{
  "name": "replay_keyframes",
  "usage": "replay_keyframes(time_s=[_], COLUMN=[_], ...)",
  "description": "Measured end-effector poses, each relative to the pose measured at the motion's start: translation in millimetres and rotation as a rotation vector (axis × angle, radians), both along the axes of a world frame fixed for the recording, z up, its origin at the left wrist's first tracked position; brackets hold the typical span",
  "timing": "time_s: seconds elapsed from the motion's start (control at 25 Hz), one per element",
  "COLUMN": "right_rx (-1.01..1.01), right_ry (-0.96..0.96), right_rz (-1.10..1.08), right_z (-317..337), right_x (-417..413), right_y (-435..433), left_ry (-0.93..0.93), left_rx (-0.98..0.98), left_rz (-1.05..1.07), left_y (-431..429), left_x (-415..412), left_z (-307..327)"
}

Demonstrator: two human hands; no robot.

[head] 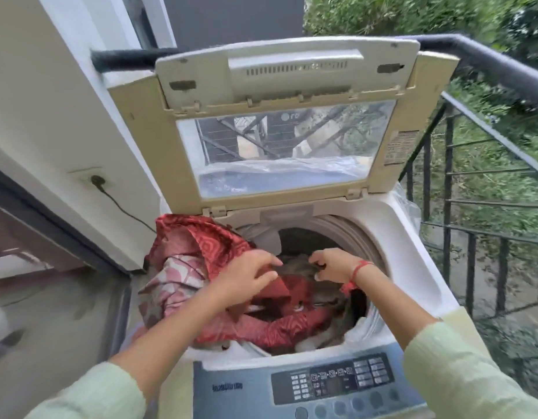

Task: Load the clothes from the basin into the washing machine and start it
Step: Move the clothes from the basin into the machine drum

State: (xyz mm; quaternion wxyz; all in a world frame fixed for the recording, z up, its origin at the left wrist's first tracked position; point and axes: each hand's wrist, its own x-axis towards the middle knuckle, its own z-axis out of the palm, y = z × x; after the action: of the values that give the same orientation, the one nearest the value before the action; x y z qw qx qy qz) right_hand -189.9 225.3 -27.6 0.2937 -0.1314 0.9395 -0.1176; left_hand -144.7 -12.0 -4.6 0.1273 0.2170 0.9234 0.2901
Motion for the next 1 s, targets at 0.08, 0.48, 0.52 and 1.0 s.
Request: replay_keyframes(time_s=[0.08, 0.48, 0.52, 1.0], right_rx=[-0.29, -0.452, -0.431, 0.174], right_ry=[0.112, 0.197, 0.211, 0.271], right_rz=[-0.127, -0.208, -0.213, -0.394], right_z=[11, -41, -37, -15], right_x=[2, 27, 22, 8], right_y=[-38, -172, -161, 28], left_ry=[0.293, 0.17, 0.186, 0.002], left_rx=[0.058, -0.309, -0.303, -0.772], left_rz=[0.184, 0.251, 0.242, -0.134], left_y=[-52, -169, -168, -88], left_x=[-1, -13, -14, -17], left_z=[13, -19, -16, -13])
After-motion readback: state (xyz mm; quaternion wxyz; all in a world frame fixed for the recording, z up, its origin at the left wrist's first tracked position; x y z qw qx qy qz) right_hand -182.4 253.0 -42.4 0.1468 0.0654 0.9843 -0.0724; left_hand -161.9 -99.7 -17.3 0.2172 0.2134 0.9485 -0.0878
